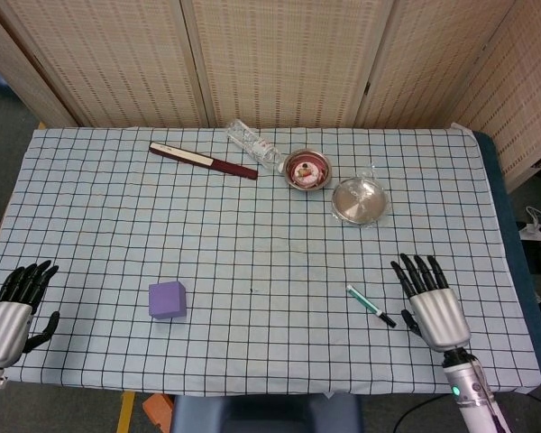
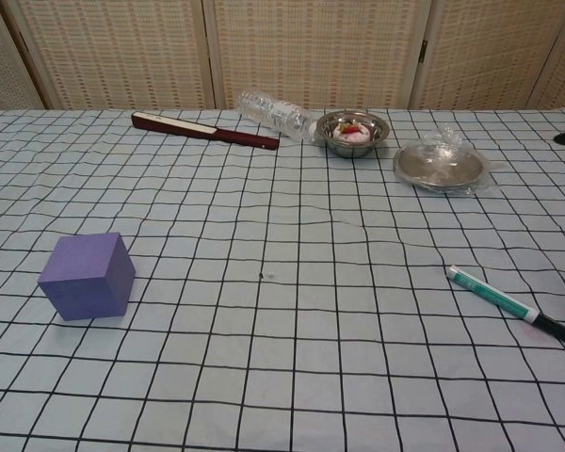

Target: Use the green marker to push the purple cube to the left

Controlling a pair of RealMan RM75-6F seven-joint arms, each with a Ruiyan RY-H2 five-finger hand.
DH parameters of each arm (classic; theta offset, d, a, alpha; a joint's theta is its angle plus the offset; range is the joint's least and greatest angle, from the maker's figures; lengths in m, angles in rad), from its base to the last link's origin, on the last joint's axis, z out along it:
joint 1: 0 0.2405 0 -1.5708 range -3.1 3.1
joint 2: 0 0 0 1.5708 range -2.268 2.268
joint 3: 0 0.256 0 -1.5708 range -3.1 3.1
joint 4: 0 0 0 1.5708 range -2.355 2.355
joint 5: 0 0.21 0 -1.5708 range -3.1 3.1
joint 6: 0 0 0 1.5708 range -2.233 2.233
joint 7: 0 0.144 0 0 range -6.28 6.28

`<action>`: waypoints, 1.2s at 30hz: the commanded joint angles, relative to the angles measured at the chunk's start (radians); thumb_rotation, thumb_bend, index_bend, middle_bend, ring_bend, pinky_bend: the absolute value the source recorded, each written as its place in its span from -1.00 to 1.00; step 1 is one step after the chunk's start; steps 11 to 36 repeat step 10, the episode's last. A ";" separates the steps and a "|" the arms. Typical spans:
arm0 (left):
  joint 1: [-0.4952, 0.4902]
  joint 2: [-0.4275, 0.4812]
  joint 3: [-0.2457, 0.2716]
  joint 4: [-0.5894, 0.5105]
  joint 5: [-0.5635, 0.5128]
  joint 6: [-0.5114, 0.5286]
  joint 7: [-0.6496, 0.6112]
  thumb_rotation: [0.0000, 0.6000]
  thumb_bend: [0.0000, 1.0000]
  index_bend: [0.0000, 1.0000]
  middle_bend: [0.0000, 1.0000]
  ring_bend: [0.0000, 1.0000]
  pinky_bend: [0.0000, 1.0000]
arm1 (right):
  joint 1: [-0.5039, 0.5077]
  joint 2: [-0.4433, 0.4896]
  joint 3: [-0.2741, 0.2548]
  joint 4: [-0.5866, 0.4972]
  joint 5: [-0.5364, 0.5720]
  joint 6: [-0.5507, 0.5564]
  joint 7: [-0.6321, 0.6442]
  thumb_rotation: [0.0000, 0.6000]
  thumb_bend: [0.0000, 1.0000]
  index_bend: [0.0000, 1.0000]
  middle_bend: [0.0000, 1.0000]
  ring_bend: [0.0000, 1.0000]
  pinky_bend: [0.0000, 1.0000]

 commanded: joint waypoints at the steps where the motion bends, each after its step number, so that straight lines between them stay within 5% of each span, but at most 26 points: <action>1: 0.007 -0.006 0.000 -0.010 -0.007 0.003 0.038 1.00 -0.06 -1.00 -1.00 -1.00 -0.86 | -0.101 0.048 -0.014 0.048 -0.046 0.062 0.112 1.00 -0.59 -1.00 -1.00 -1.00 -1.00; 10: 0.014 -0.025 0.000 -0.039 -0.019 -0.002 0.141 1.00 -0.06 -1.00 -1.00 -1.00 -0.85 | -0.154 0.094 0.064 0.091 -0.068 0.051 0.214 1.00 -0.59 -1.00 -1.00 -1.00 -1.00; 36: 0.014 -0.025 0.000 -0.039 -0.019 -0.002 0.141 1.00 -0.06 -1.00 -1.00 -1.00 -0.85 | -0.154 0.094 0.064 0.091 -0.068 0.051 0.214 1.00 -0.59 -1.00 -1.00 -1.00 -1.00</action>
